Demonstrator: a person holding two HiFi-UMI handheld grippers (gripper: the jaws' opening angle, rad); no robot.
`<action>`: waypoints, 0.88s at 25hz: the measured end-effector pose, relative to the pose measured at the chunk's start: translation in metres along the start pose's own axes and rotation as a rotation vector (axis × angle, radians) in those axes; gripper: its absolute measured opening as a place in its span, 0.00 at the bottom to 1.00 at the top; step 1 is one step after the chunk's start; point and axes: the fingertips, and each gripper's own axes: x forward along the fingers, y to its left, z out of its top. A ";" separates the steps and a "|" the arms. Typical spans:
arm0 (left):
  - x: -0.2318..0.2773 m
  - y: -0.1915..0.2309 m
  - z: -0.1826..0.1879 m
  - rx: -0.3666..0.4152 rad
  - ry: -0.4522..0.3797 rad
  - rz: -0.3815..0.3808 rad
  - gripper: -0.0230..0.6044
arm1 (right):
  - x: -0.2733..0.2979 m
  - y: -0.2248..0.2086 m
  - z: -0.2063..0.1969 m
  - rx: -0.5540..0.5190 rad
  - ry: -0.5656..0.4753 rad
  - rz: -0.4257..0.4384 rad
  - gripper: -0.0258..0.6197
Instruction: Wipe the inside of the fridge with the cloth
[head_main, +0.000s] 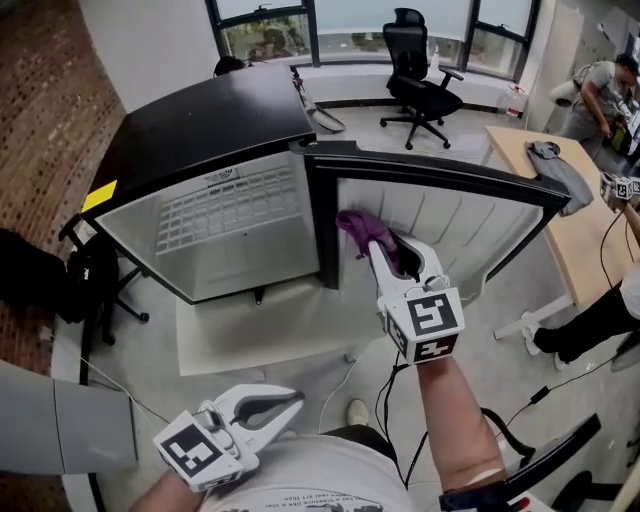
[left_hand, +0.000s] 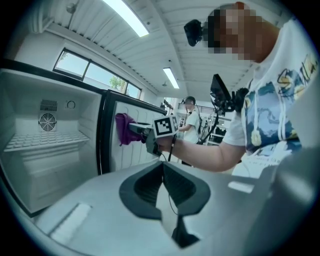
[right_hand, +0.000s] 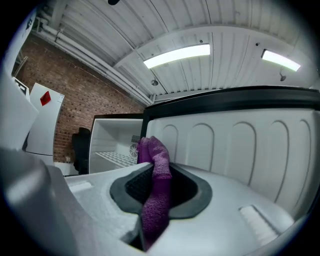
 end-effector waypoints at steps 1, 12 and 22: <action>0.003 -0.001 0.000 0.001 0.000 -0.008 0.04 | -0.002 -0.005 -0.002 -0.001 0.005 -0.009 0.16; 0.053 -0.023 0.011 0.022 0.001 -0.112 0.04 | -0.047 -0.074 -0.021 -0.003 0.045 -0.128 0.16; 0.103 -0.049 0.021 0.041 0.006 -0.209 0.04 | -0.099 -0.140 -0.037 -0.012 0.087 -0.234 0.16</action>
